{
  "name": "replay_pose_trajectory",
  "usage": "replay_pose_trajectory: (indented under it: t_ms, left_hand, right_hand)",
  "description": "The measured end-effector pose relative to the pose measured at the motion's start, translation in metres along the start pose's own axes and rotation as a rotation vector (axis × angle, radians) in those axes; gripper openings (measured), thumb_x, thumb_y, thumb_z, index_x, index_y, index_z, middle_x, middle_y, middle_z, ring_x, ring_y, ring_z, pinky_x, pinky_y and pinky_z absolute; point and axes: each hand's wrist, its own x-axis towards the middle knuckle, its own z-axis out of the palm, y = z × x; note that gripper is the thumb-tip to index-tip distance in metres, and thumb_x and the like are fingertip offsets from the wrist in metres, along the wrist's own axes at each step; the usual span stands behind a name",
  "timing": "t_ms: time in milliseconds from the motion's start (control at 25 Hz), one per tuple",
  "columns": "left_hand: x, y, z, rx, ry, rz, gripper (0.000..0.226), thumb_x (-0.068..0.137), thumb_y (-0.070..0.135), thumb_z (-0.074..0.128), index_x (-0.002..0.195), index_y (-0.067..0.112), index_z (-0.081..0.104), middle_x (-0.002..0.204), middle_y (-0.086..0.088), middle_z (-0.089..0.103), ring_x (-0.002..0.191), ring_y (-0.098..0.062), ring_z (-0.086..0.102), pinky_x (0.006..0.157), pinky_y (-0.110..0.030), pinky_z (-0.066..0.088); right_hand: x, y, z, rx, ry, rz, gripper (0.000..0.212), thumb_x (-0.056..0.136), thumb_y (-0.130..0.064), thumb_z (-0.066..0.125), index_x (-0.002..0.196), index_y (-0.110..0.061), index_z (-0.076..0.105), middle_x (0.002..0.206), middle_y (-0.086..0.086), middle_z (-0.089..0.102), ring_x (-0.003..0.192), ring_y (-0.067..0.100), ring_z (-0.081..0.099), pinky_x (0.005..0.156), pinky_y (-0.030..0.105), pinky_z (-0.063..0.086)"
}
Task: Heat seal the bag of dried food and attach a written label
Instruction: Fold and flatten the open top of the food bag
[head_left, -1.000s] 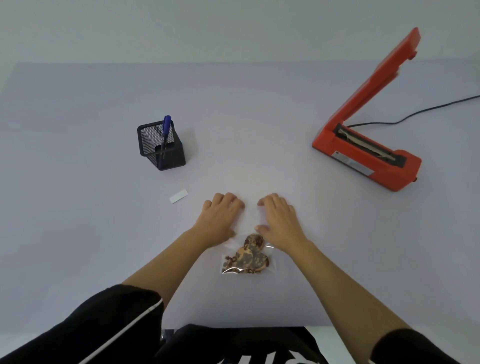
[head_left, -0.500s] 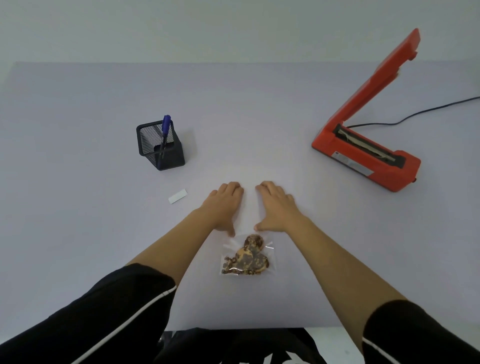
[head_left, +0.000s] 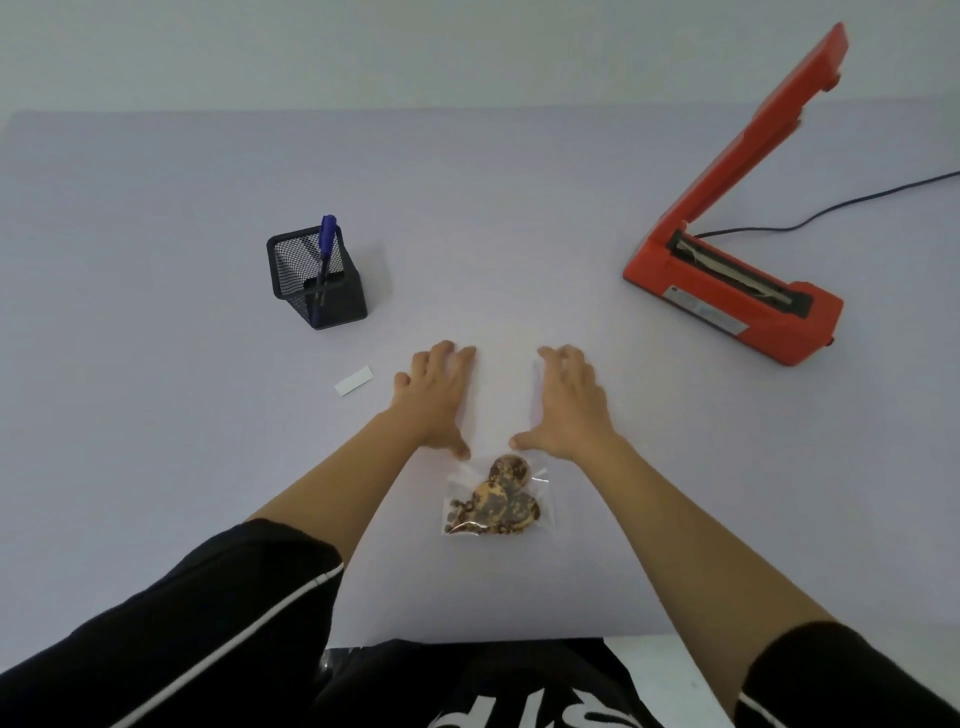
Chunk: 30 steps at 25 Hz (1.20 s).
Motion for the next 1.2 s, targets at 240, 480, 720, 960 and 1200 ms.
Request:
replay_pose_trajectory:
  t_ms: [240, 480, 720, 960, 1200]
  left_hand:
    - [-0.016, 0.017, 0.017, -0.548, 0.073, -0.266, 0.077, 0.069, 0.000, 0.073, 0.126, 0.024, 0.027, 0.126, -0.012, 0.020, 0.113, -0.030, 0.028, 0.083, -0.027, 0.036]
    - [-0.024, 0.011, 0.023, -0.639, 0.060, -0.171, 0.055, 0.075, -0.006, 0.064, 0.121, 0.018, 0.043, 0.126, -0.011, 0.030, 0.099, -0.026, 0.048, 0.081, -0.024, 0.042]
    - [-0.037, 0.008, 0.024, -1.016, 0.124, -0.079, 0.038, 0.079, 0.005, 0.067, 0.113, 0.019, 0.057, 0.106, -0.004, 0.058, 0.093, -0.015, 0.056, 0.083, -0.026, 0.048]
    - [-0.025, 0.037, -0.004, -1.224, 0.135, 0.043, 0.026, 0.082, 0.005, 0.067, 0.097, 0.026, 0.062, 0.101, -0.005, 0.065, 0.085, -0.017, 0.068, 0.081, -0.029, 0.056]
    - [0.001, 0.102, -0.027, -1.407, 0.130, 0.079, 0.012, 0.095, 0.009, 0.050, 0.104, 0.014, 0.045, 0.093, -0.015, 0.070, 0.078, -0.024, 0.070, 0.077, -0.030, 0.056]
  right_hand:
    - [-0.022, -0.010, 0.024, 0.388, 0.179, 0.173, 0.063, 0.066, -0.011, 0.079, 0.117, -0.012, 0.042, 0.125, 0.012, 0.027, 0.106, 0.031, 0.045, 0.087, 0.026, 0.040]
    - [-0.027, -0.008, 0.029, 0.532, 0.143, 0.116, 0.052, 0.070, -0.005, 0.074, 0.117, -0.016, 0.054, 0.127, 0.006, 0.033, 0.091, 0.015, 0.050, 0.089, 0.024, 0.047]
    - [-0.037, 0.005, 0.018, 0.848, 0.180, 0.165, 0.045, 0.073, -0.006, 0.074, 0.115, -0.013, 0.059, 0.112, -0.004, 0.054, 0.095, 0.012, 0.055, 0.076, 0.011, 0.044]
    - [-0.047, 0.042, -0.013, 1.013, 0.334, 0.205, 0.023, 0.084, -0.006, 0.064, 0.103, -0.019, 0.066, 0.104, -0.005, 0.066, 0.089, 0.015, 0.064, 0.069, 0.011, 0.048]
    - [-0.053, 0.098, -0.051, 1.140, 0.370, 0.197, 0.023, 0.082, -0.006, 0.067, 0.093, -0.026, 0.066, 0.101, -0.004, 0.067, 0.085, 0.014, 0.064, 0.075, 0.020, 0.052]
